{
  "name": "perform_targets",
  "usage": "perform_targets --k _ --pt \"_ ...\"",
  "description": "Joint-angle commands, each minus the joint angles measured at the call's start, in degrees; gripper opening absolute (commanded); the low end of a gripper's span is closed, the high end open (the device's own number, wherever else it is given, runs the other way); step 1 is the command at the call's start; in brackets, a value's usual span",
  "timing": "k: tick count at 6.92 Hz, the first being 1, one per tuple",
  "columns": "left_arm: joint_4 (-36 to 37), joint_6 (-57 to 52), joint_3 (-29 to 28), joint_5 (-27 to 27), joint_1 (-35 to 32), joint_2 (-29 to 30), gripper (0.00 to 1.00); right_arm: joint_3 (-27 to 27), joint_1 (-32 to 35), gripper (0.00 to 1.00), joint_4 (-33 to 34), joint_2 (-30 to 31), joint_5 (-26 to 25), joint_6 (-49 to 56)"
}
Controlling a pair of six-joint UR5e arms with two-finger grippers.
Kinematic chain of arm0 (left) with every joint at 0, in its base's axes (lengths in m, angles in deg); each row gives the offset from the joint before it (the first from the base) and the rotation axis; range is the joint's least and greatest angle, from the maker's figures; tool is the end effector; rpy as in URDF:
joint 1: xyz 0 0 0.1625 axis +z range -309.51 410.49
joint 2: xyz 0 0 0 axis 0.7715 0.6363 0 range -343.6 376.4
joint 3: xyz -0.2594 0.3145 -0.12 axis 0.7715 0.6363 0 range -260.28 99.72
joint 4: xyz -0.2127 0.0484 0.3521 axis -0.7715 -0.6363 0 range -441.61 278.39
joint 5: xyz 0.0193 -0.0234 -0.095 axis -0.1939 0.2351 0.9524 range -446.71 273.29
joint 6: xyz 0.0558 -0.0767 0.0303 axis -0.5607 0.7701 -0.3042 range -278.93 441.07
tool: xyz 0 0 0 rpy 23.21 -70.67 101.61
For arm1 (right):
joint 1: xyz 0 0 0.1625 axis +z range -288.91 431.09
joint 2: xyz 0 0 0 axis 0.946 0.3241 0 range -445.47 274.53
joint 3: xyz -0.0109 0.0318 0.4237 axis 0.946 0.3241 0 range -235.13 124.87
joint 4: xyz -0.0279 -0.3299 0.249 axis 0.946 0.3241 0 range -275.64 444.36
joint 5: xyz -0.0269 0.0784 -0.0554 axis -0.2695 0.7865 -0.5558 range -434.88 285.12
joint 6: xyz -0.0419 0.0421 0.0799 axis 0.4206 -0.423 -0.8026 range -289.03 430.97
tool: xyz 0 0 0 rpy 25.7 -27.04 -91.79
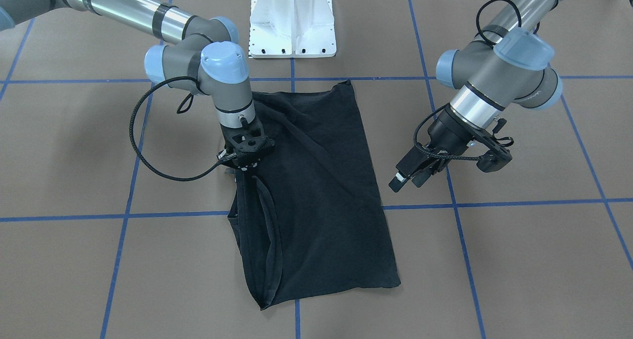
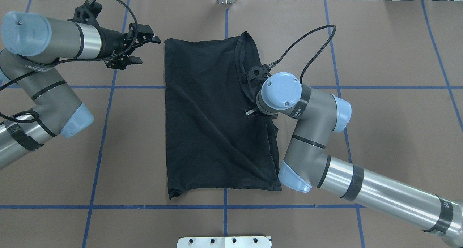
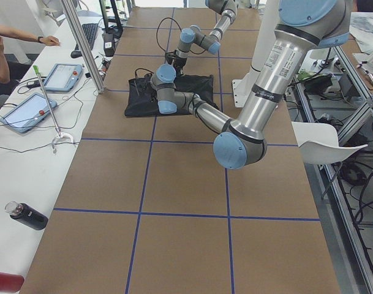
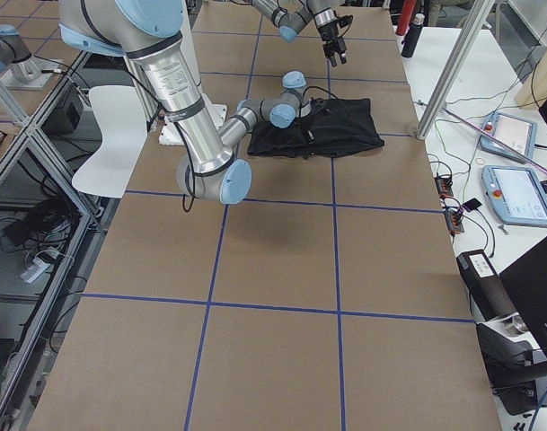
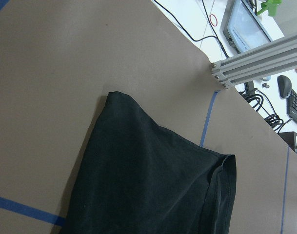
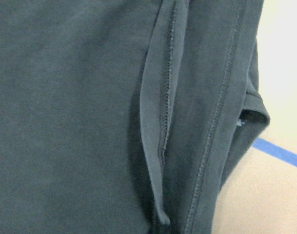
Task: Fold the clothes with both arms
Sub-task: 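Move the right gripper to the shirt's corner farthest from the robot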
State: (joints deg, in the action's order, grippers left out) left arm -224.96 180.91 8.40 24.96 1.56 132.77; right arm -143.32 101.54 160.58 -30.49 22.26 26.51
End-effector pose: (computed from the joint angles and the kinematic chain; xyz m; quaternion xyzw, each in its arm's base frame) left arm 0.3574 -0.5570 0.2982 0.0703 0.6337 -0.2699 0.7216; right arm -0.5527 -0.4653 0.2902 0.2000 -0.3487 -0.1448 0.9041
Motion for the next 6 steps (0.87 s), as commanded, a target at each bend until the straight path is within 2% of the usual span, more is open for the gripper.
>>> perform_targets --k 1,2,4,5,6 --pt "0.0 0.0 -0.1 0.0 0.1 0.0 1.00 -4.4 0.5 0.00 0.1 4.1 3.1 0.0" --pt "0.0 0.0 -0.3 0.0 0.1 0.0 1.00 -6.6 1.2 0.00 0.8 4.7 5.2 -0.2" --pt "0.0 0.0 -0.3 0.0 0.1 0.0 1.00 -7.7 2.1 0.00 0.4 6.4 8.9 -0.9" --pt "0.0 -0.1 -0.3 0.0 0.2 0.0 1.00 -7.5 2.2 0.22 0.2 6.9 8.9 -0.9" --pt "0.0 -0.1 -0.3 0.0 0.2 0.0 1.00 -7.2 3.2 0.70 0.2 6.8 9.0 -0.4"
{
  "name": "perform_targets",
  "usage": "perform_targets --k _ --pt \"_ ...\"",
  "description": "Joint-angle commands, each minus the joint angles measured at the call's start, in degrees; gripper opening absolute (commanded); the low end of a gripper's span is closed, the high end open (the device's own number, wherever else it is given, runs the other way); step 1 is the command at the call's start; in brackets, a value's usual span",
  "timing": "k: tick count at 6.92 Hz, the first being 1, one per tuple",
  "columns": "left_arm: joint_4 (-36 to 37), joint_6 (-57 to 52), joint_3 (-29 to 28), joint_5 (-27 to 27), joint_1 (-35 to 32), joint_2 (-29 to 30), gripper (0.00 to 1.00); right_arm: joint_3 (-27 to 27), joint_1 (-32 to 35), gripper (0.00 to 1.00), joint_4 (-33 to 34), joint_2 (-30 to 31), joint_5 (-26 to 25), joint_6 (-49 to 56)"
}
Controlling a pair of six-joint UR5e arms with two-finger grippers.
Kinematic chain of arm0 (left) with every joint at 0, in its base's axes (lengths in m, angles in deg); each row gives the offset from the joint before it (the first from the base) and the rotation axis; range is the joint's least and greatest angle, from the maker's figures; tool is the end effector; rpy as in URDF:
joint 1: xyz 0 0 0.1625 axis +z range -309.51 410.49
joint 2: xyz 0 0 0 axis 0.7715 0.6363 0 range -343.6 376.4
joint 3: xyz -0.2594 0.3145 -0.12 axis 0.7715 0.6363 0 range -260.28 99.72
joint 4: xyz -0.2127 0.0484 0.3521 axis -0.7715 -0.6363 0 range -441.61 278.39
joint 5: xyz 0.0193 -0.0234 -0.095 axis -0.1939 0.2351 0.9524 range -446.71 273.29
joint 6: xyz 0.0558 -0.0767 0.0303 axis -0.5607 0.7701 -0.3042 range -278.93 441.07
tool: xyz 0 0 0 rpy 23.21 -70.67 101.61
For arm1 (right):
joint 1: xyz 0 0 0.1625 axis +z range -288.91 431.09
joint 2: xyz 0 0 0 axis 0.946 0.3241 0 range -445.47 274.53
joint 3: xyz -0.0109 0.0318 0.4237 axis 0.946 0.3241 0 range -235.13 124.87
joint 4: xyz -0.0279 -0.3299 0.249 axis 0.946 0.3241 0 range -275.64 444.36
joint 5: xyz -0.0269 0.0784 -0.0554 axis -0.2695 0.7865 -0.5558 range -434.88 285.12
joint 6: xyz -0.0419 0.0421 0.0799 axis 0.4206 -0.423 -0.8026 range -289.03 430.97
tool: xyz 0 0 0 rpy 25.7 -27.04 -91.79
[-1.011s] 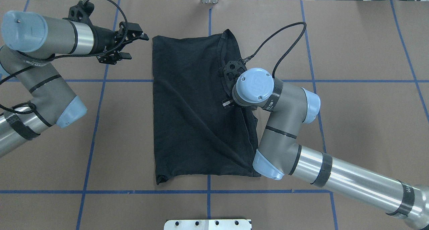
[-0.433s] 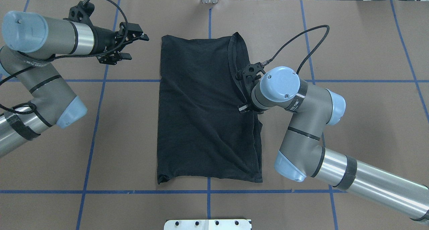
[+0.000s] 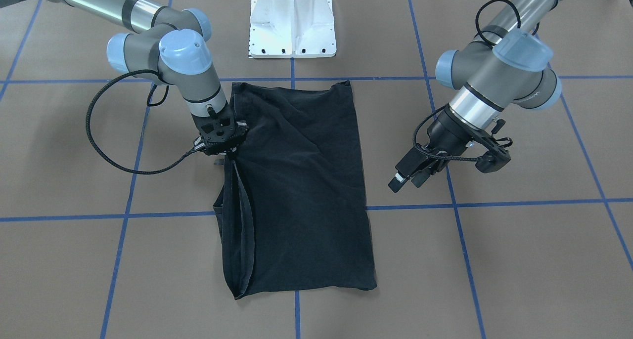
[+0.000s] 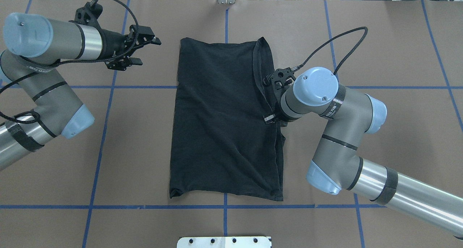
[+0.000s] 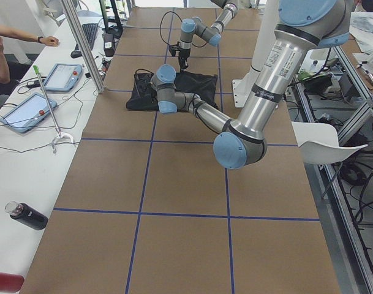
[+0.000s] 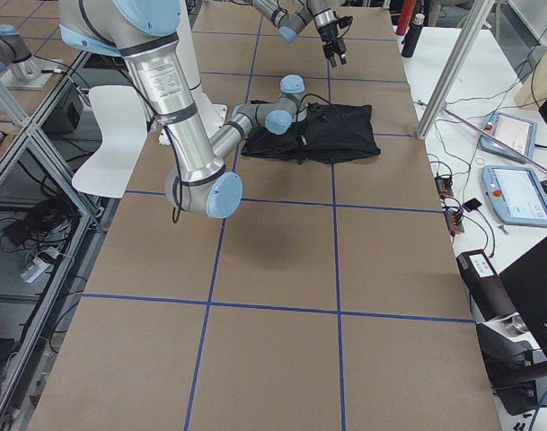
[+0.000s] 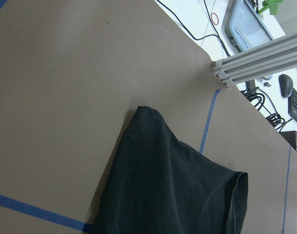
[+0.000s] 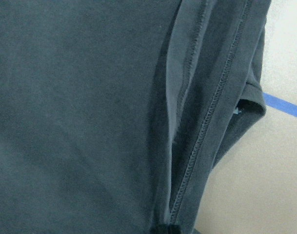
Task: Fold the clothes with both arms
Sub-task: 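Move the right gripper to the shirt's corner farthest from the robot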
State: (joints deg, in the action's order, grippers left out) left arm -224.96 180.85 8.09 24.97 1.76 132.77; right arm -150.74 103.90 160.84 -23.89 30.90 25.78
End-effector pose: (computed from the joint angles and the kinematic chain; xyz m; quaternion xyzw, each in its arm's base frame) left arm 0.3602 -0.5567 0.3007 0.0685 0.6319 -0.2694 0.7235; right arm -0.5016 -0.4499 0.3078 0.1524 -0.3899 -0.1498 0.8957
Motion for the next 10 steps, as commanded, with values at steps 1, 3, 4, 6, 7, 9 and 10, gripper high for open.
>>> perform_targets --k 1,3,4,6,7,9,10 --pt "0.0 0.0 0.0 0.0 0.0 0.0 1.00 0.3 1.3 1.00 -0.2 -0.5 0.3 -0.2" --pt "0.0 0.0 0.1 0.0 0.0 0.2 1.00 1.4 2.9 1.00 -0.2 -3.2 0.1 -0.2" --pt "0.0 -0.5 0.1 0.0 0.0 0.2 1.00 4.3 2.8 1.00 -0.3 -6.6 -0.3 -0.1" --pt "-1.9 -2.6 2.2 0.0 0.0 -0.4 1.00 9.9 2.8 1.00 -0.3 -12.3 -2.9 -0.1" --pt "-5.0 -4.8 3.1 2.2 0.0 -1.4 1.00 12.2 2.7 1.00 -0.1 -14.4 -3.9 0.1" --pt "-5.9 -5.5 5.9 3.8 0.0 -1.6 1.00 17.6 2.7 1.00 -0.4 -16.8 -6.4 0.5" --pt "-5.8 -5.5 6.9 3.8 0.0 -1.5 1.00 21.0 2.7 1.00 -3.5 -17.4 -6.6 0.5"
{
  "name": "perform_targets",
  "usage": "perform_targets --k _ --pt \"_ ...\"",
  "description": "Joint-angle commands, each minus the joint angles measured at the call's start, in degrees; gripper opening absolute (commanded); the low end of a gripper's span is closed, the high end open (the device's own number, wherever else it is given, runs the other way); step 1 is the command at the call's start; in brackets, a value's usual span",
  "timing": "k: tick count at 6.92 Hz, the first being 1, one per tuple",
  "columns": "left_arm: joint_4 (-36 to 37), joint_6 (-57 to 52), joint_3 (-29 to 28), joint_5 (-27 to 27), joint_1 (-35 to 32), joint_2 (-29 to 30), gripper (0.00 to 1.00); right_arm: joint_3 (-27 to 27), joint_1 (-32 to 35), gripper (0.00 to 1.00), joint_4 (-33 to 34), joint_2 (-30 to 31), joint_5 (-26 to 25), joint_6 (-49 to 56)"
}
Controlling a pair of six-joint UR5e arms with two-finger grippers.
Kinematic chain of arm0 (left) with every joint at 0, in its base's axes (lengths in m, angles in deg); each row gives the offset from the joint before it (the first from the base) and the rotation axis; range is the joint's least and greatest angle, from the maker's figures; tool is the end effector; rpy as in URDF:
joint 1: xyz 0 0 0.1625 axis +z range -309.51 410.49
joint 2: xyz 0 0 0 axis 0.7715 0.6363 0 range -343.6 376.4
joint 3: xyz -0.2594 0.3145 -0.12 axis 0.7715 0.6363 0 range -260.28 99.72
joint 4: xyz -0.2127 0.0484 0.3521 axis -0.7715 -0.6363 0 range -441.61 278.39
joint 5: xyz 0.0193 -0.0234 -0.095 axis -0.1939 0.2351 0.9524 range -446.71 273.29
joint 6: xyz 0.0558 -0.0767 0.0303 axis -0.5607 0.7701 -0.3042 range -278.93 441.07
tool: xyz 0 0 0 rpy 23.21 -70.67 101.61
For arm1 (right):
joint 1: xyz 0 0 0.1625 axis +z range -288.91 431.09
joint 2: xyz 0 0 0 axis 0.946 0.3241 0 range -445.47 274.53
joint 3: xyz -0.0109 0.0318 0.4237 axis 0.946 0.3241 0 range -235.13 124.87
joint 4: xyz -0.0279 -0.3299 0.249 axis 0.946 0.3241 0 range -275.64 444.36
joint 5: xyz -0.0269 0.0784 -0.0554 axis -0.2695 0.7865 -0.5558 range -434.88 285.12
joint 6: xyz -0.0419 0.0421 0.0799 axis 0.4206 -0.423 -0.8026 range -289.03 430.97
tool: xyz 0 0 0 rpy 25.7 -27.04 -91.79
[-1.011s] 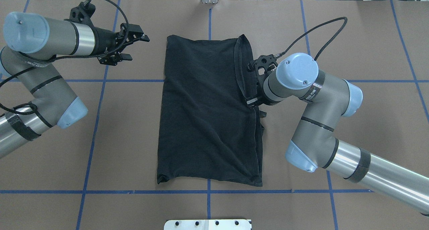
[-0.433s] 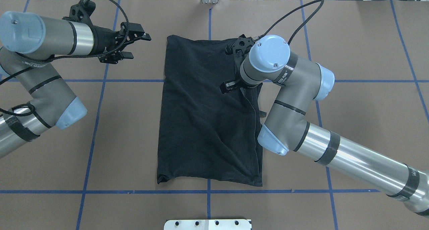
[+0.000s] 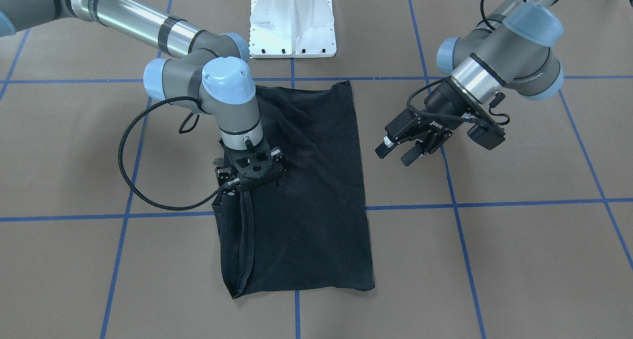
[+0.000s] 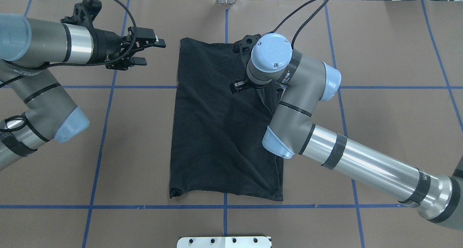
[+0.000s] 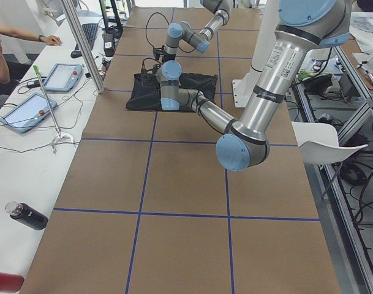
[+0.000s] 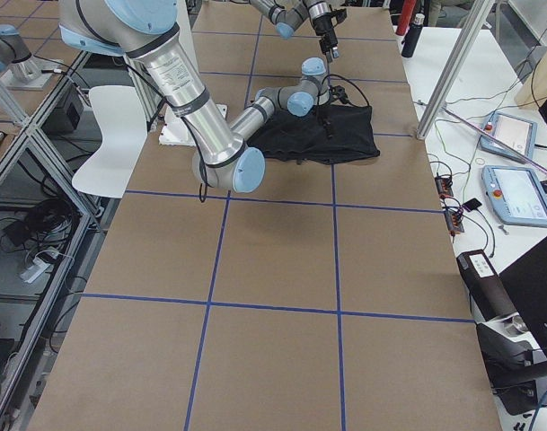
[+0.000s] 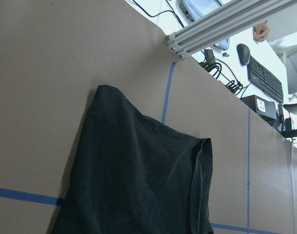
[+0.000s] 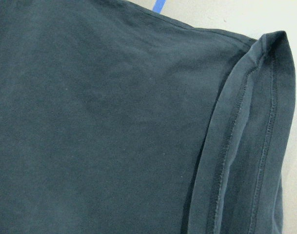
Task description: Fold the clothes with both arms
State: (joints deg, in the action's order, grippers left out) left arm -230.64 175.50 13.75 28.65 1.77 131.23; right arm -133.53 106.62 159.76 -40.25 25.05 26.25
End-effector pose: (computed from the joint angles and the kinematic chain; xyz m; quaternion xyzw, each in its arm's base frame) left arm 0.3379 -0.5223 0.2626 0.1087 0.6866 -0.1780 0.6964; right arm -0.5569 -0.5405 0.2415 0.2013 -0.3585 -0.1124 0.9046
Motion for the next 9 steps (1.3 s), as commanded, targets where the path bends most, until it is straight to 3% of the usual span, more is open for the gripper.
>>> perform_targets --k 1,9 --pt "-0.1 -0.1 1.8 0.1 0.1 0.1 1.00 4.9 0.2 1.00 -3.1 -1.1 -0.8 2.1" --pt "-0.1 0.0 2.6 0.2 0.1 0.7 1.00 7.7 3.6 1.00 -2.6 -0.1 3.6 6.0"
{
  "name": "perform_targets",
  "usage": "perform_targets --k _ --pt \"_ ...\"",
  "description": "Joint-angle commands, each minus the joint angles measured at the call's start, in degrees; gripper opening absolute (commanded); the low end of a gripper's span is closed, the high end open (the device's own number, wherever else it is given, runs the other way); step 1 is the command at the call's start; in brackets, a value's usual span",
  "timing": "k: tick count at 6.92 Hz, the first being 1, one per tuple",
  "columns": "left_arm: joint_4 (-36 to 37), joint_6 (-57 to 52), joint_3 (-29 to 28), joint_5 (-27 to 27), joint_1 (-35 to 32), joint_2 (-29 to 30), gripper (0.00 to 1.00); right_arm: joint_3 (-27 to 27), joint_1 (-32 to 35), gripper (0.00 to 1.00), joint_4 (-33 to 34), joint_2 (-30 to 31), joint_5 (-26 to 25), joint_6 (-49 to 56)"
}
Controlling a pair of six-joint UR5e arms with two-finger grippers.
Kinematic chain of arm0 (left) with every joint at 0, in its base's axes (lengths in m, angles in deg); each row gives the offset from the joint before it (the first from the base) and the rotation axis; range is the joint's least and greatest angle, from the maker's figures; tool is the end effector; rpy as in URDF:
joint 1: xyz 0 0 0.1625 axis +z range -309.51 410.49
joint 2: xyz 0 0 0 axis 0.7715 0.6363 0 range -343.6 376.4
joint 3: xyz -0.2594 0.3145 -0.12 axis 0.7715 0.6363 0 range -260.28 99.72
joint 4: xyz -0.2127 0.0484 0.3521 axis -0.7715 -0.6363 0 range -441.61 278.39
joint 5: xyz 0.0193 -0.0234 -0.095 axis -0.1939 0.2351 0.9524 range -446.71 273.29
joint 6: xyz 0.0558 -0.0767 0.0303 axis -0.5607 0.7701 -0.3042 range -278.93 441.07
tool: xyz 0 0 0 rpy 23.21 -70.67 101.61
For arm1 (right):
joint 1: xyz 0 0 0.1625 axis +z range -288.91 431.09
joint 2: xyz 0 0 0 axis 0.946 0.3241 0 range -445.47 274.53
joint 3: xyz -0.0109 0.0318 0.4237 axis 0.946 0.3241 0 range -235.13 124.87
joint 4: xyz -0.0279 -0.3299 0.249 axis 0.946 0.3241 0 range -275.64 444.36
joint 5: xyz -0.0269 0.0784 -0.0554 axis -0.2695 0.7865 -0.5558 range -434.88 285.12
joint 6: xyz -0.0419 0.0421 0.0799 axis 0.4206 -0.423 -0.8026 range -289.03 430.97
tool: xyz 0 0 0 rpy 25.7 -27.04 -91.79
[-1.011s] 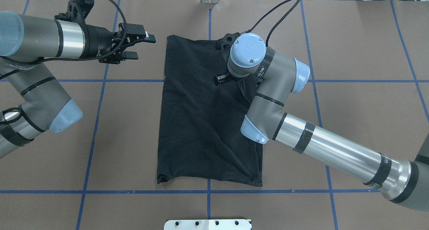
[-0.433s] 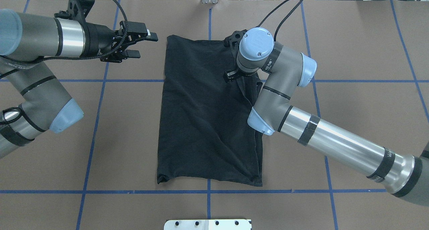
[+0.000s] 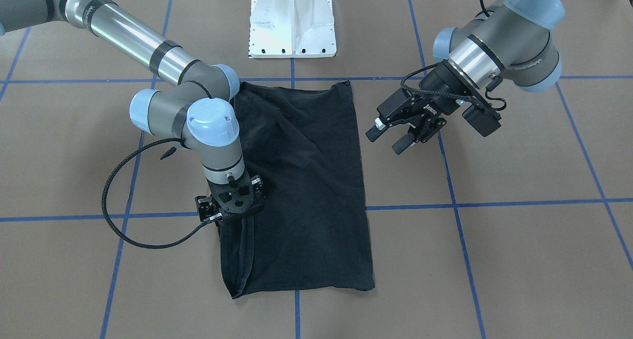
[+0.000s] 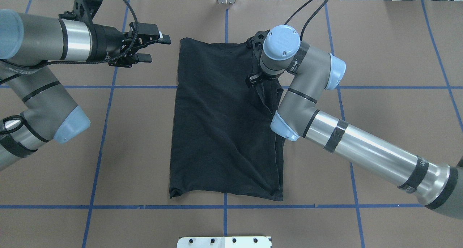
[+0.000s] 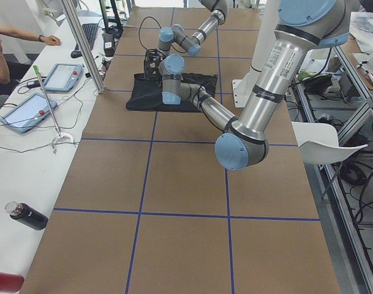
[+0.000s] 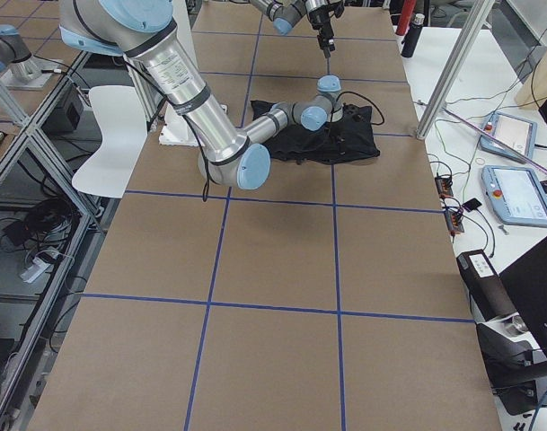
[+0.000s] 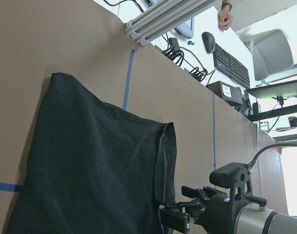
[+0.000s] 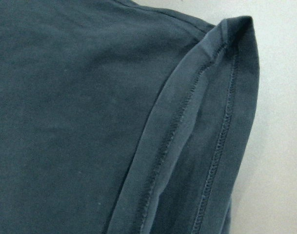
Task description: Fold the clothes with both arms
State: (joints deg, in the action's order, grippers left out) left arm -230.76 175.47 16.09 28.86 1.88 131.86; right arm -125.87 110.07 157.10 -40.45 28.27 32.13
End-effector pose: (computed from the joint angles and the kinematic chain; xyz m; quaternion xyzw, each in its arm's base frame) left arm 0.3316 -0.5128 0.2382 0.1179 0.7027 -0.1638 0.6823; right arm -0.5467 -0.5848 0.2958 0.1824 -0.3325 -0.1398 0.9147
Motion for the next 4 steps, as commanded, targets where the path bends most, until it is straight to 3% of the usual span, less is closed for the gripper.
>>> perform_targets --k 1,4 --pt "0.0 0.0 0.2 0.0 0.0 0.0 1.00 0.1 0.5 1.00 0.0 0.0 0.6 0.1" --pt "0.0 0.0 0.2 0.0 0.0 0.1 1.00 0.1 2.0 1.00 0.6 0.3 3.1 1.2"
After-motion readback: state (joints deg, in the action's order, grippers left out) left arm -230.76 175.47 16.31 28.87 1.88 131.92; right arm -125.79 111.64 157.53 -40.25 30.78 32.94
